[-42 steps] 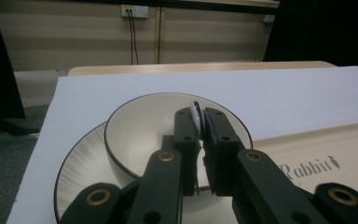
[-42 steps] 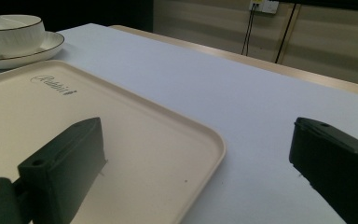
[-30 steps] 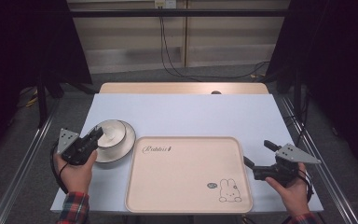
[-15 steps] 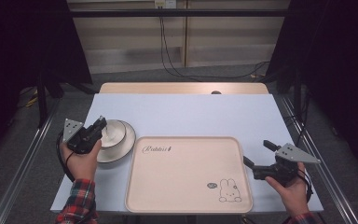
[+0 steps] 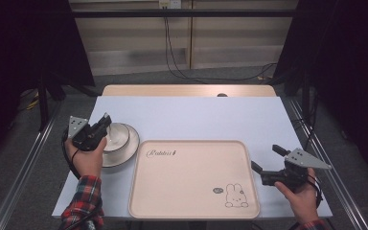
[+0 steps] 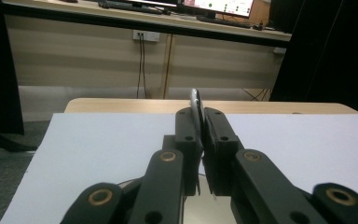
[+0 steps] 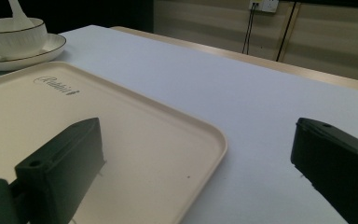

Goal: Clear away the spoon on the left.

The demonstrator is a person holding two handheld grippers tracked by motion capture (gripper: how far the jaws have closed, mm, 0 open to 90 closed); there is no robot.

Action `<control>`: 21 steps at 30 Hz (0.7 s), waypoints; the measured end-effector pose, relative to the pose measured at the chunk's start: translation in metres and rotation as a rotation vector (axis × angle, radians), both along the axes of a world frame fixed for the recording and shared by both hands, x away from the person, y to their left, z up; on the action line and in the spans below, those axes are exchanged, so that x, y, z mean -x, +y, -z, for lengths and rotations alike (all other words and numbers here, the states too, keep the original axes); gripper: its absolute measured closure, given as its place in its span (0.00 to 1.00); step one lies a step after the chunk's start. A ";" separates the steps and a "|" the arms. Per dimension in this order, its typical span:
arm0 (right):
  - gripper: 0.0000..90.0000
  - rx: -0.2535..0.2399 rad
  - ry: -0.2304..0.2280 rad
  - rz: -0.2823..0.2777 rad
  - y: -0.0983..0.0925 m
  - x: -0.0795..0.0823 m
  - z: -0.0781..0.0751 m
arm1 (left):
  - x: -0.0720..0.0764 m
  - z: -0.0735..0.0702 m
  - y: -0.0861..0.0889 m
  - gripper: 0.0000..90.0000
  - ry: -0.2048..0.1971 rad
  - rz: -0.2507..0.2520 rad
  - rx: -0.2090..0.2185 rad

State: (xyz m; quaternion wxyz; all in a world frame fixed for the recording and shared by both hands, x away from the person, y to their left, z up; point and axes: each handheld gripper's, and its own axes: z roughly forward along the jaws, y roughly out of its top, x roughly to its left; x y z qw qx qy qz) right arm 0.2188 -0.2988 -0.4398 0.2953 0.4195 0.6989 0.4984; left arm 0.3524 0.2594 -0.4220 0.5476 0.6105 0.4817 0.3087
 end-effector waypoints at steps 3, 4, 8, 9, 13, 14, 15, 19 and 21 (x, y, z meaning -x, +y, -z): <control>0.01 0.000 -0.004 0.003 0.000 0.001 0.001 | -0.004 0.001 -0.002 0.95 -0.006 -0.007 0.003; 0.01 0.000 -0.004 0.003 0.000 0.001 0.001 | -0.004 0.001 -0.002 0.95 -0.006 -0.007 0.003; 0.01 -0.004 0.001 -0.001 0.001 0.002 0.001 | -0.008 0.002 -0.002 0.95 0.002 -0.002 0.017; 0.01 -0.001 0.005 -0.005 0.001 0.002 0.002 | -0.009 0.001 -0.002 0.95 0.002 -0.006 0.010; 0.01 -0.002 0.004 -0.009 0.002 0.000 0.003 | -0.011 0.002 -0.003 0.95 0.006 0.002 0.018; 0.01 -0.002 0.004 -0.009 0.002 0.000 0.003 | -0.011 0.002 -0.003 0.95 0.006 0.002 0.018; 0.01 0.002 0.003 -0.008 0.003 0.000 0.003 | -0.011 0.002 -0.003 0.95 0.007 0.005 0.017; 0.01 -0.005 -0.004 -0.008 0.002 0.001 0.002 | -0.011 0.000 -0.003 0.95 0.016 0.008 0.015; 0.01 -0.005 -0.002 -0.008 0.001 0.001 0.002 | -0.010 0.000 -0.003 0.95 0.019 0.008 0.023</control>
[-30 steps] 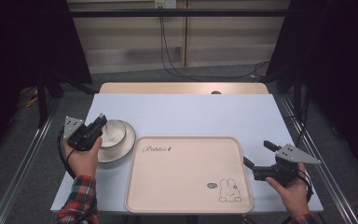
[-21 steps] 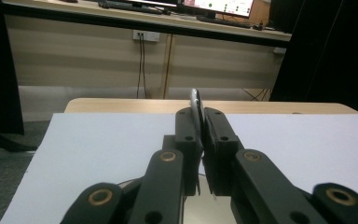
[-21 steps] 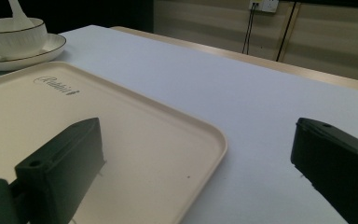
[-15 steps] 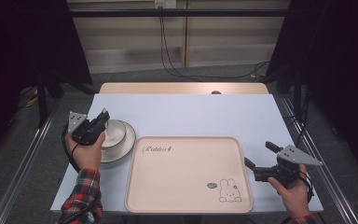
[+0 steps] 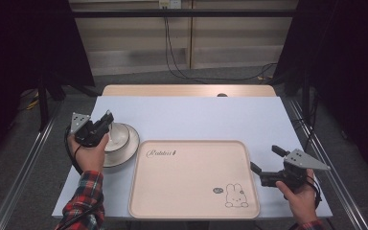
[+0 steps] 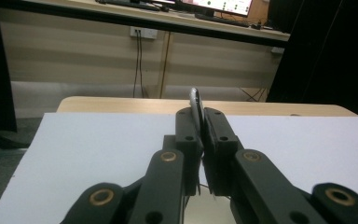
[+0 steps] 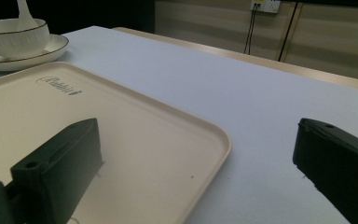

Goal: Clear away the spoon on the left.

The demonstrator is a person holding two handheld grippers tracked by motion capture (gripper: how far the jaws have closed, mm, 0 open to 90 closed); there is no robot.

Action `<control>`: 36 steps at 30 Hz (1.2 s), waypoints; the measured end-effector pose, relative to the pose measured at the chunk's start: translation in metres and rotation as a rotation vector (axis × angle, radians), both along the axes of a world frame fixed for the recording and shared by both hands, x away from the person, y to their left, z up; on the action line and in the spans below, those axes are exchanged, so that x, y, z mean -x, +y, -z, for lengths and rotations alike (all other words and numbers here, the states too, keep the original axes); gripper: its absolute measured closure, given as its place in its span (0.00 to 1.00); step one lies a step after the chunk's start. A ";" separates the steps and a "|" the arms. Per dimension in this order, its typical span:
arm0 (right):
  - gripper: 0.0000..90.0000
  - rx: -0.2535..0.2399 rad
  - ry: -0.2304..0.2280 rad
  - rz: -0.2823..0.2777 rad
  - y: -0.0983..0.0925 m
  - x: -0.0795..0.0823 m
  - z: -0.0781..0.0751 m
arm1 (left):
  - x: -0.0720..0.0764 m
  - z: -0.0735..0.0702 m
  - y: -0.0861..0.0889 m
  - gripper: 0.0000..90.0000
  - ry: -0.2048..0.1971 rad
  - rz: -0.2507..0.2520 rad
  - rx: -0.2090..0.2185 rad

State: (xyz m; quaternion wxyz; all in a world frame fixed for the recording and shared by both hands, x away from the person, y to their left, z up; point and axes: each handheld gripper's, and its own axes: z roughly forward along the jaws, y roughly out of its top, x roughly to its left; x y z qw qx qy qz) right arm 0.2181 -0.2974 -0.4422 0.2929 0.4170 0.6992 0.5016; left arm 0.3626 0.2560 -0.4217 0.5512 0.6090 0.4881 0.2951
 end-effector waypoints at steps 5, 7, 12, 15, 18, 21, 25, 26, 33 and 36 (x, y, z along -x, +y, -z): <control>0.01 0.002 -0.003 -0.005 0.001 0.000 0.000 | 0.003 -0.003 0.001 0.95 0.003 0.009 -0.001; 0.01 0.006 -0.006 -0.008 0.001 0.000 0.000 | 0.004 -0.006 0.001 0.95 -0.001 0.013 0.005; 0.01 0.003 -0.003 -0.007 0.001 -0.001 0.000 | 0.007 -0.015 0.003 0.95 -0.009 0.027 0.018; 0.01 0.000 -0.002 -0.007 0.001 -0.002 0.000 | 0.009 -0.019 0.004 0.95 -0.008 0.029 0.017; 0.01 -0.001 -0.005 -0.010 0.002 -0.003 0.000 | 0.011 -0.022 0.006 0.95 -0.004 0.026 0.019; 0.01 -0.001 -0.008 -0.003 0.003 -0.003 0.000 | 0.013 -0.025 0.008 0.95 -0.009 0.031 0.029; 0.00 0.003 -0.008 -0.007 0.003 -0.003 0.001 | 0.014 -0.029 0.009 0.95 -0.015 0.041 0.048; 0.00 -0.001 -0.008 -0.006 0.003 -0.003 0.000 | 0.014 -0.031 0.008 0.95 -0.008 0.035 0.049; 0.00 -0.001 -0.004 -0.008 0.003 -0.003 0.000 | 0.016 -0.044 0.005 0.95 -0.019 0.071 0.063; 0.00 -0.001 -0.007 -0.010 0.003 -0.003 0.000 | 0.017 -0.049 0.004 0.95 -0.016 0.077 0.066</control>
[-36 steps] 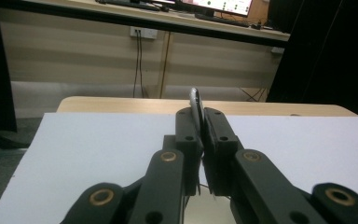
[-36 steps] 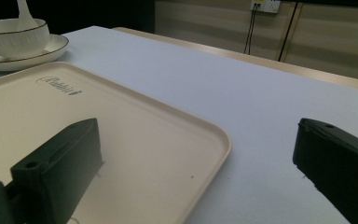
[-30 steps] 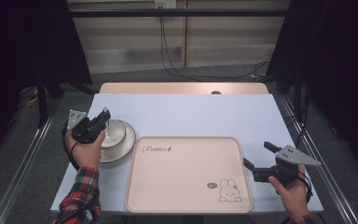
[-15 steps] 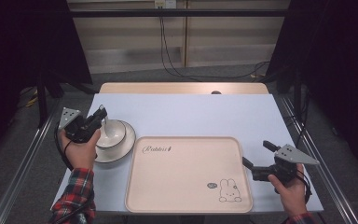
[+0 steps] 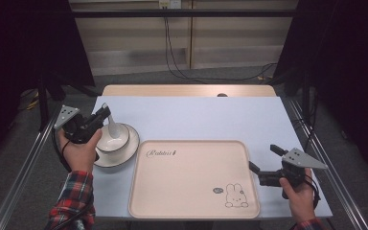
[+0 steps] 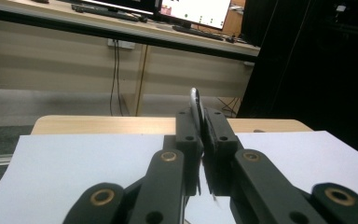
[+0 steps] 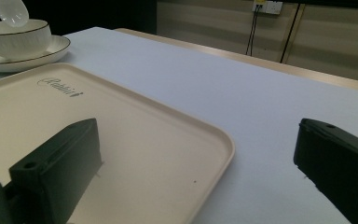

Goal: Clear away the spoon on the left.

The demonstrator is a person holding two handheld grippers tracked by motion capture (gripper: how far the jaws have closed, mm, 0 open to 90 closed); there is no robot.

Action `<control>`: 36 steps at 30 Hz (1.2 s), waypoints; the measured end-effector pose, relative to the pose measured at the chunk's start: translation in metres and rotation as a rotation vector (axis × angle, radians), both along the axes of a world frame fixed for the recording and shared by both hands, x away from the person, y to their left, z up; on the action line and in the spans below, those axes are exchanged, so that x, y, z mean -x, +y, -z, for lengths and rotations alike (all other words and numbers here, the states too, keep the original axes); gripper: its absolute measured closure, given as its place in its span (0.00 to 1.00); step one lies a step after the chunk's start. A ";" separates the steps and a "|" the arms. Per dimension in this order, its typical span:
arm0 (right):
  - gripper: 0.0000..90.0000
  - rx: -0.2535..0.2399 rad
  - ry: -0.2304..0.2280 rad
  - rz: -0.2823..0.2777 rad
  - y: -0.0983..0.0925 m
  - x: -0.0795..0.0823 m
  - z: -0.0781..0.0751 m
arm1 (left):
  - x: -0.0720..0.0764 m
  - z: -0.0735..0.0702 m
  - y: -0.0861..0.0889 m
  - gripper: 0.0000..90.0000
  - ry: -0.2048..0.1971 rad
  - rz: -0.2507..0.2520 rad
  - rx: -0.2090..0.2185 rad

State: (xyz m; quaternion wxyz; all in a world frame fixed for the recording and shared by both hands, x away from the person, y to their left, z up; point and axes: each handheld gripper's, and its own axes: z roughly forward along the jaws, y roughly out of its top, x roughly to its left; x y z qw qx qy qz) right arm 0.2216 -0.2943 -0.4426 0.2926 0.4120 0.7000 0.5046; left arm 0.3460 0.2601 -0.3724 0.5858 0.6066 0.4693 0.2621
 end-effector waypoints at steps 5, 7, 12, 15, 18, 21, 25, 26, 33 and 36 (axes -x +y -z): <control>0.00 0.006 0.008 0.006 0.001 0.000 0.000 | 0.002 -0.008 -0.002 0.95 -0.008 0.023 0.016; 0.00 0.008 0.005 0.008 0.001 0.000 0.000 | 0.003 -0.011 -0.003 0.95 -0.007 0.034 0.022; 0.00 0.008 0.005 0.005 0.000 0.000 0.000 | 0.004 -0.016 -0.009 0.95 -0.007 0.050 0.042; 0.00 0.005 0.004 0.003 0.000 0.000 0.000 | 0.005 -0.019 -0.013 0.95 -0.007 0.069 0.036; 0.00 0.010 0.003 0.002 0.000 0.000 0.000 | 0.006 -0.021 -0.017 0.95 -0.006 0.091 0.046; 0.00 0.011 0.002 0.005 0.000 0.001 0.000 | 0.008 -0.024 -0.024 0.95 -0.011 0.116 0.052; 0.00 0.012 0.000 0.005 0.000 0.001 0.000 | 0.009 -0.025 -0.032 0.95 -0.008 0.149 0.060; 0.00 0.012 0.000 0.004 0.000 0.001 0.000 | 0.009 -0.024 -0.034 0.95 -0.002 0.157 0.068; 0.00 0.013 0.002 -0.004 0.001 0.001 0.000 | 0.011 -0.022 -0.047 0.95 0.005 0.196 0.064; 0.00 0.019 0.002 -0.012 0.002 0.001 0.001 | 0.013 -0.022 -0.053 0.95 0.002 0.207 0.065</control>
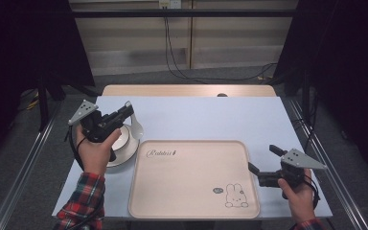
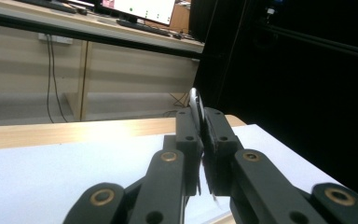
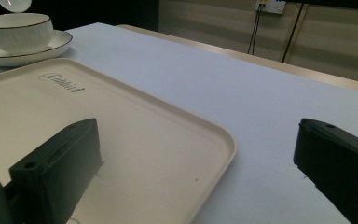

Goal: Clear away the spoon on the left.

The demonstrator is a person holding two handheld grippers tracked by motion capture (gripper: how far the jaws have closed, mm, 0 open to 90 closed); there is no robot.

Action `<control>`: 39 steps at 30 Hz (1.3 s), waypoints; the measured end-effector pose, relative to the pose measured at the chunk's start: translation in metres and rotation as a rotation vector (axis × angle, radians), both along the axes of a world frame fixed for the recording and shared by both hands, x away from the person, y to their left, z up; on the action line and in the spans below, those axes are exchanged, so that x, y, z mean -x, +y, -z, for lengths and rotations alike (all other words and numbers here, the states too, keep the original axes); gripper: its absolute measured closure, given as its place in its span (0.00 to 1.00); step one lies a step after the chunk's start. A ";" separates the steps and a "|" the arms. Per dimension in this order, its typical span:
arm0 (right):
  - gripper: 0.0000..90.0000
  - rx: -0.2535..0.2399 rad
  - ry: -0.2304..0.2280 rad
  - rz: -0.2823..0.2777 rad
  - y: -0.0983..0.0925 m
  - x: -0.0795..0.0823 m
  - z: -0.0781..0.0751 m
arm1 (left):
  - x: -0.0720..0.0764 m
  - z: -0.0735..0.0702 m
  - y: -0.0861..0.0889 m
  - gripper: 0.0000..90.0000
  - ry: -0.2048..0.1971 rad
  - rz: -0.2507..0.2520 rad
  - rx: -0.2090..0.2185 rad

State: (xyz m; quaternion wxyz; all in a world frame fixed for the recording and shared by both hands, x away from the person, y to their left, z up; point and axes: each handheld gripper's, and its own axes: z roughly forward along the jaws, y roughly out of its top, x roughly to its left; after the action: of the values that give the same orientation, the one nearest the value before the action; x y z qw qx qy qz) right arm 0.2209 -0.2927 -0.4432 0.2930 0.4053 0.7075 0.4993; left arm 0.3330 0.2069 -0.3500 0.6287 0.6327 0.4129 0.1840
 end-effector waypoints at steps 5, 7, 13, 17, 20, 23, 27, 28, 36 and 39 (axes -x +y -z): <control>0.00 0.002 0.003 -0.002 0.000 0.000 0.000 | 0.002 0.003 -0.007 0.95 0.004 0.030 -0.003; 0.00 0.003 0.001 -0.002 0.000 0.000 0.000 | 0.003 0.004 -0.010 0.95 0.010 0.035 0.000; 0.00 0.002 0.002 0.000 0.000 0.000 0.000 | 0.005 0.010 -0.018 0.95 0.020 0.062 -0.003; 0.00 0.001 0.003 0.000 0.000 0.000 0.001 | 0.007 0.013 -0.022 0.95 0.026 0.075 -0.001; 0.00 0.002 0.007 -0.007 0.001 0.000 0.001 | 0.010 0.016 -0.025 0.95 0.028 0.091 -0.006; 0.00 0.007 0.007 -0.003 0.002 0.000 0.001 | 0.011 0.018 -0.026 0.95 0.031 0.098 -0.002; 0.00 0.004 0.006 -0.005 0.001 0.000 0.001 | 0.014 0.021 -0.029 0.95 0.034 0.111 0.007; 0.00 0.003 0.007 -0.005 0.001 0.000 0.001 | 0.014 0.022 -0.029 0.95 0.034 0.113 0.012; 0.00 0.005 0.004 -0.005 0.001 0.000 0.001 | 0.019 0.031 -0.031 0.95 0.046 0.129 0.013; 0.00 0.006 0.006 -0.005 0.001 0.000 0.001 | 0.021 0.035 -0.029 0.95 0.057 0.128 0.011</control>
State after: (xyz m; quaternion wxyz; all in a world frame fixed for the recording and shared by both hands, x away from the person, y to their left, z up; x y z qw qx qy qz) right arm 0.2207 -0.2917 -0.4442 0.2907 0.4044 0.7108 0.4967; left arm 0.3119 0.1774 -0.3852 0.6306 0.6594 0.3904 0.1232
